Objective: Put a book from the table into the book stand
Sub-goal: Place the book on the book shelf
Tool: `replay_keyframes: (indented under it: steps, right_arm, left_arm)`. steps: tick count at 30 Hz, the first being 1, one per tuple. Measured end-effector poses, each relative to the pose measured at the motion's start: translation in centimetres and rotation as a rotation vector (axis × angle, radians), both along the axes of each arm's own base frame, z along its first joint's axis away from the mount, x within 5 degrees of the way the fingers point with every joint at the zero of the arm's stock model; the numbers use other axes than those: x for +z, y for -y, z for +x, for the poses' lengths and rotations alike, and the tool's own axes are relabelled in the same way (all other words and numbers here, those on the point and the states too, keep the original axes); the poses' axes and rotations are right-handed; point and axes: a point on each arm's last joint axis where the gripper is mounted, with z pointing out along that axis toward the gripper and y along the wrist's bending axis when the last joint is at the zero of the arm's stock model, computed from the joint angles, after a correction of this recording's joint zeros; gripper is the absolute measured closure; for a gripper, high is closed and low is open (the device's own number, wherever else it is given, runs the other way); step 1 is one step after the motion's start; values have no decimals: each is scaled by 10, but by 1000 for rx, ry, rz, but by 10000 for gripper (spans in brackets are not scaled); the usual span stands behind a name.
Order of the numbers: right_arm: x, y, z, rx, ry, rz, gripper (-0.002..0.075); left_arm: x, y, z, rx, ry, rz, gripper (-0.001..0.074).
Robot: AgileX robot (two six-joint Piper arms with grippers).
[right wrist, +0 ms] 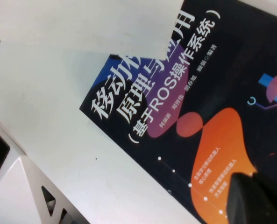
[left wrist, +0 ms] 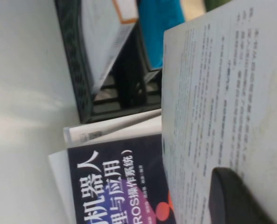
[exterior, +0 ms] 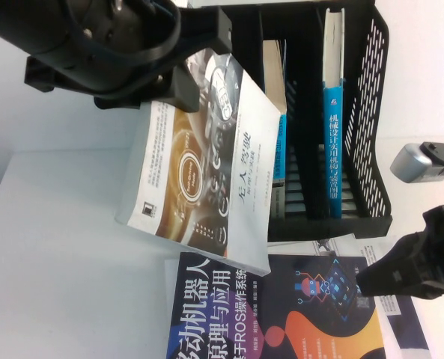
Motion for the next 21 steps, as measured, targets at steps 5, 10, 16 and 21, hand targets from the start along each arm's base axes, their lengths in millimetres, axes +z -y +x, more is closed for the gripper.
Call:
replay_keyframes:
  steps: [5, 10, 16, 21]
  right_arm:
    - [0, 0, 1, -6, 3, 0, 729]
    - [0, 0, 1, -6, 2, 0, 729]
    - [0, 0, 1, -7, 2, -3, 729]
    - [0, 0, 1, -7, 2, -4, 729]
  left_arm:
    - [16, -12, -17, 3, 53, -29, 634]
    - [20, -18, -20, 17, 81, -19, 634]
    - [13, -12, -11, 16, 60, 0, 634]
    - [0, -4, 5, 27, 39, 53, 634]
